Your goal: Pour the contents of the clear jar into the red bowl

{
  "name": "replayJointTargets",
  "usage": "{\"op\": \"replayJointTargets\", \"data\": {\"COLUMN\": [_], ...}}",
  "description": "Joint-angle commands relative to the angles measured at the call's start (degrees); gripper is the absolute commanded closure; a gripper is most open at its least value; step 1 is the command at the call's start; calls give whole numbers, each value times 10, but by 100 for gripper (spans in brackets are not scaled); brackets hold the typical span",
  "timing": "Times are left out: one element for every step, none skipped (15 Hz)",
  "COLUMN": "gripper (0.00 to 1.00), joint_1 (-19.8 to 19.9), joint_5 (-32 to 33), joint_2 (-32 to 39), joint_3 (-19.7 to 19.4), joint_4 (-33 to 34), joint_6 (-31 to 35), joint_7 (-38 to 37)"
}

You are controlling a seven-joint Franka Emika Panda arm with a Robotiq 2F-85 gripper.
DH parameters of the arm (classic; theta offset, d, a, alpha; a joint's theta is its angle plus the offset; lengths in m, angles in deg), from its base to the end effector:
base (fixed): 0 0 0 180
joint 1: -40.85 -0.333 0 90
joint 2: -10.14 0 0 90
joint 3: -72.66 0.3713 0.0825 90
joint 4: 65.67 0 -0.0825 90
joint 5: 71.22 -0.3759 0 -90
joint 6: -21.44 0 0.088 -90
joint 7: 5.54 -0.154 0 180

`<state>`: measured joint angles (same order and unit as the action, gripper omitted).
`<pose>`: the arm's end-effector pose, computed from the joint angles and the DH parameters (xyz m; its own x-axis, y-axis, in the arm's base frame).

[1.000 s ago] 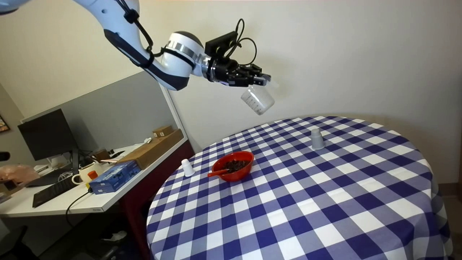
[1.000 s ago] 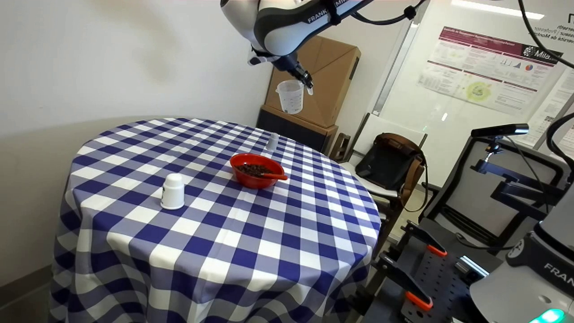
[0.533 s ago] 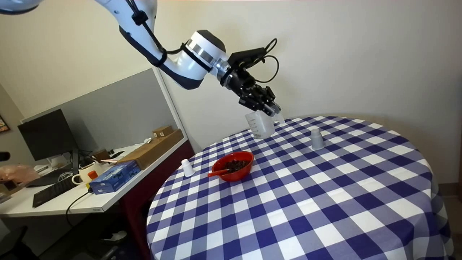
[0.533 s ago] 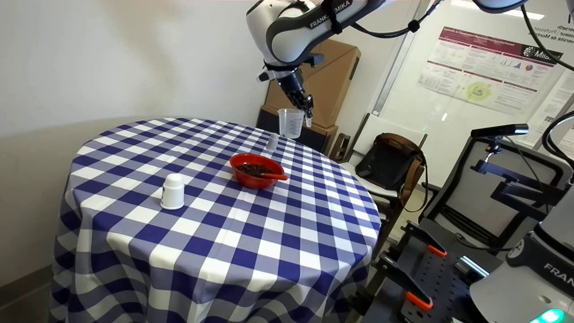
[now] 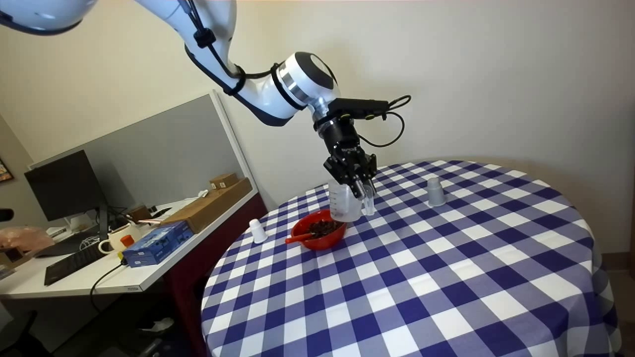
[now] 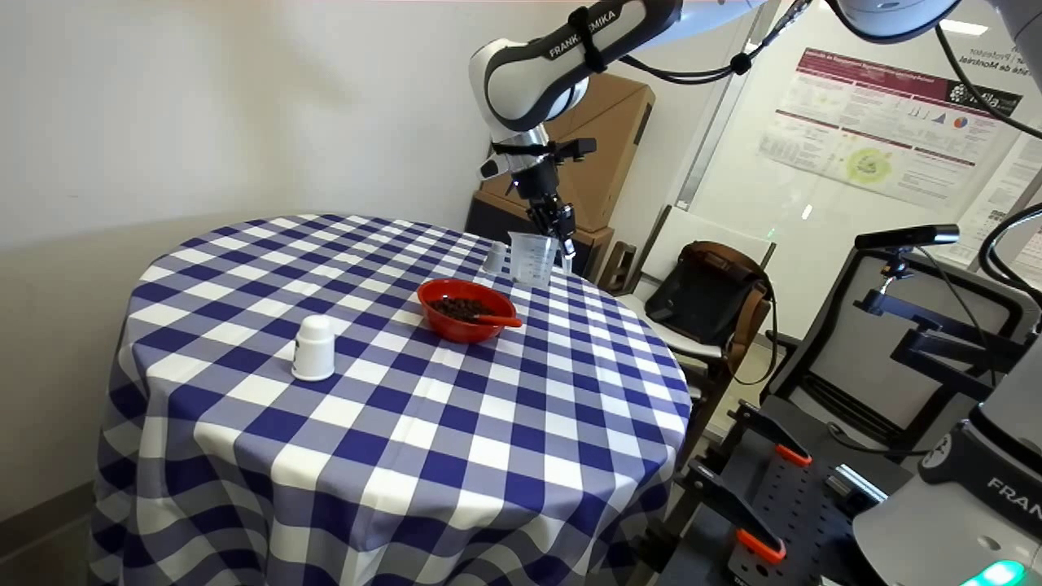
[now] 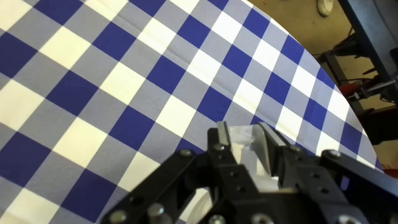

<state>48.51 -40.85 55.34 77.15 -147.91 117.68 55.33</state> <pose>0.6706 -0.1187 0.2086 0.2077 0.7992 -0.5641 0.8586 -0.4252 -0.2863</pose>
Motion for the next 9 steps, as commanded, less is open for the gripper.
{"op": "replayJointTargets", "data": {"gripper": [93, 93, 93, 93, 93, 93, 93, 93, 93], "joint_1": [-3, -3, -5, -8, -11, -14, -19, -22, -26], "joint_5": [-40, -42, -39, -34, -30, -26, -21, -20, -18], "joint_2": [3, 1, 0, 1, 4, 7, 12, 16, 23], "joint_3": [-32, -40, -49, -57, -64, -70, -76, -78, -81], "joint_4": [27, 28, 28, 29, 30, 30, 31, 32, 34], "joint_6": [-26, -26, -26, -26, -26, -26, -25, -26, -26], "joint_7": [3, -2, -11, -21, -32, -45, -64, -76, -96]}}
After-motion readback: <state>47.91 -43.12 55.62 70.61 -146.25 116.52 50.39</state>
